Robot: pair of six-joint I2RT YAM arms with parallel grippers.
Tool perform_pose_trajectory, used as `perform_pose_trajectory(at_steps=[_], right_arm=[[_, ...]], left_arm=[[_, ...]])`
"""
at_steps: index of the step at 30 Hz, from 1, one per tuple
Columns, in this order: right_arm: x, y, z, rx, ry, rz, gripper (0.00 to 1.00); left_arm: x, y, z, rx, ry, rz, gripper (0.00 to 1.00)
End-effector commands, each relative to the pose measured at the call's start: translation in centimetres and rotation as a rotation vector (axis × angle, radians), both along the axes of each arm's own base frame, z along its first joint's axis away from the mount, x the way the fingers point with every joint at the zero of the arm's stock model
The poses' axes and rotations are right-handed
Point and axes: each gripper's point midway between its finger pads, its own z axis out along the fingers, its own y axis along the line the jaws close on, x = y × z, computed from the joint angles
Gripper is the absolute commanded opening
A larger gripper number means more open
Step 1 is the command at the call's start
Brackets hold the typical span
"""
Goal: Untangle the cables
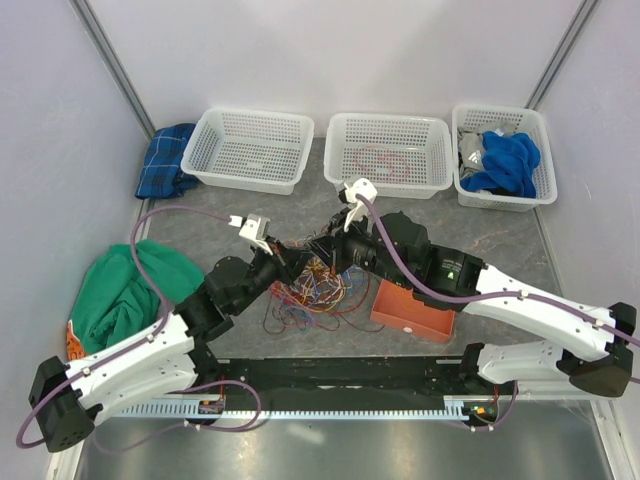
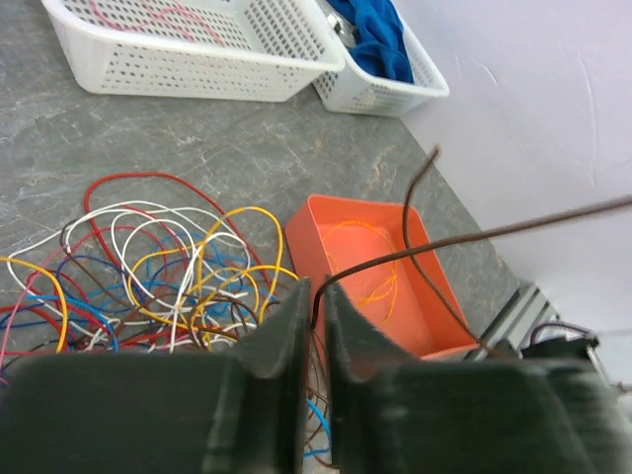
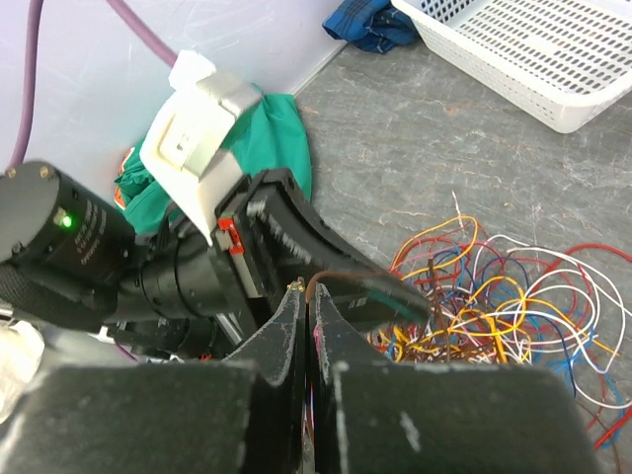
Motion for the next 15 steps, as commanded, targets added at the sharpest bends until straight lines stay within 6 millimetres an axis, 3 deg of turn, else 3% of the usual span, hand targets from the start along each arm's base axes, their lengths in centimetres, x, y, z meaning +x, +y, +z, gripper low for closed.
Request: perform_pose_trajectory(at_steps=[1, 2, 3, 4, 5, 7, 12, 14, 15], right_arm=[[-0.8, -0.8, 2.3, 0.080, -0.030, 0.013, 0.00], [-0.7, -1.0, 2.1, 0.076, -0.033, 0.006, 0.09], [-0.9, -1.5, 2.5, 0.086, -0.041, 0.001, 0.26], [-0.8, -1.9, 2.6, 0.088, -0.047, -0.010, 0.52], [-0.4, -2.5, 2.3, 0.082, -0.050, -0.040, 0.61], [-0.2, -3.8, 2.5, 0.088, -0.060, -0.082, 0.79], [1.1, -7.1, 1.4, 0.072, -0.082, -0.230, 0.87], [1.2, -7.4, 0.0, 0.049, -0.081, -0.241, 0.87], [1.0, -7.1, 0.1, 0.065, -0.087, -0.220, 0.86]], left_arm=[[1.6, 0.1, 3.9, -0.024, -0.077, 0.067, 0.02], [1.6, 0.2, 4.0, -0.011, -0.076, 0.071, 0.02], [1.9, 0.4, 5.1, -0.005, -0.097, 0.087, 0.02], [2.0, 0.7, 5.6, 0.000, -0.104, 0.097, 0.02], [2.1, 1.0, 5.5, 0.026, -0.096, 0.110, 0.02], [2.3, 2.1, 7.7, 0.027, -0.124, 0.154, 0.02], [2.6, 3.9, 12.1, 0.084, -0.145, 0.215, 0.02], [2.8, 3.8, 13.0, 0.107, -0.142, 0.215, 0.02], [2.6, 4.0, 15.0, 0.084, -0.161, 0.213, 0.02]])
